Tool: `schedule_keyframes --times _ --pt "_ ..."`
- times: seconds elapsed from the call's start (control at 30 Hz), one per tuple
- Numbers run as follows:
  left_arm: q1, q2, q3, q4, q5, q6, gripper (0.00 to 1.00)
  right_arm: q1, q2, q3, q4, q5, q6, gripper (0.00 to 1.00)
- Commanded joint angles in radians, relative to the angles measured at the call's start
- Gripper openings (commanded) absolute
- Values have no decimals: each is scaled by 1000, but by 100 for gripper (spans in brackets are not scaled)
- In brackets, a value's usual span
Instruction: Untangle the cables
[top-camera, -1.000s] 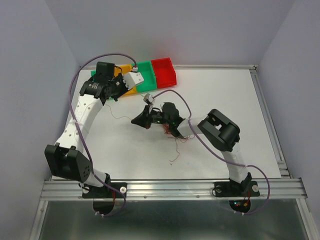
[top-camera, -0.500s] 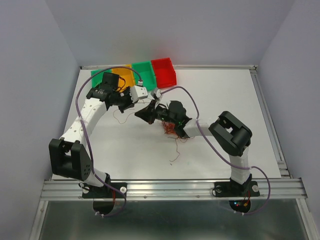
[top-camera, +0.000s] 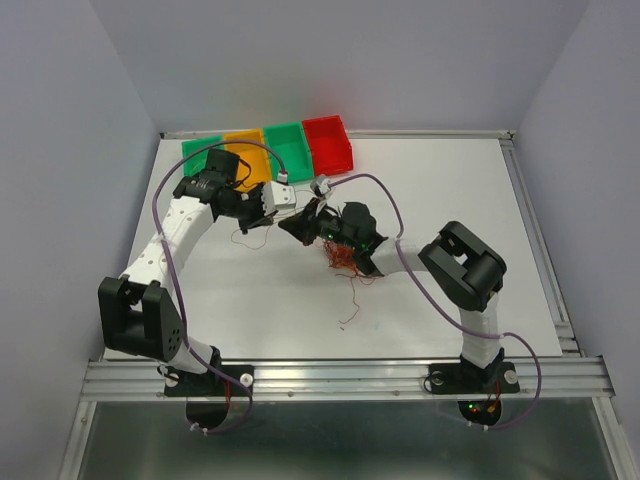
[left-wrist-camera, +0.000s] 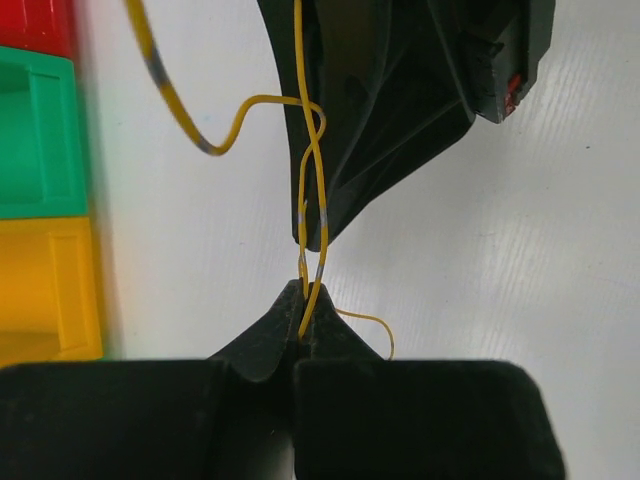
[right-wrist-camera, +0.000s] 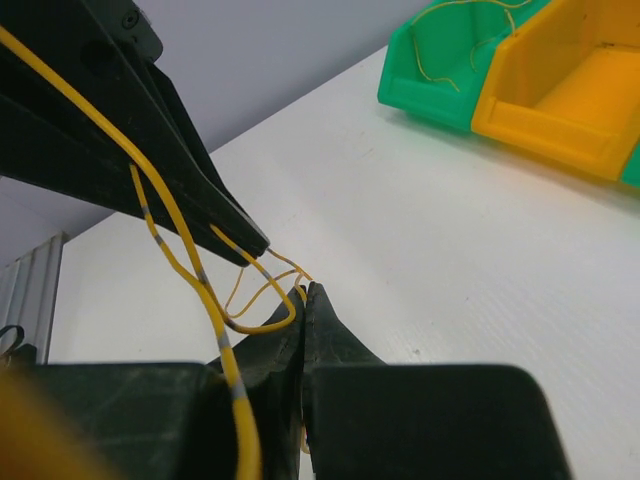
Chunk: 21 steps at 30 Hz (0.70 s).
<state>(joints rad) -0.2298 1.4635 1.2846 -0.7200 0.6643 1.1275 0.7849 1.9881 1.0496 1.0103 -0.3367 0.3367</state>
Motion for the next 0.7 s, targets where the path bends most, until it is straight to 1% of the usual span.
schedule_keyframes --times 0.0,0.43,0.67 --pt "-5 -5 -14 -56 54 44 0 -7 -40 1 48 37 -2 0" --pt "-8 38 -27 -10 51 12 0 -7 -23 36 50 -8 13 0" --pt "-13 63 -21 22 43 -23 4 -6 -14 47 54 -38 19 0"
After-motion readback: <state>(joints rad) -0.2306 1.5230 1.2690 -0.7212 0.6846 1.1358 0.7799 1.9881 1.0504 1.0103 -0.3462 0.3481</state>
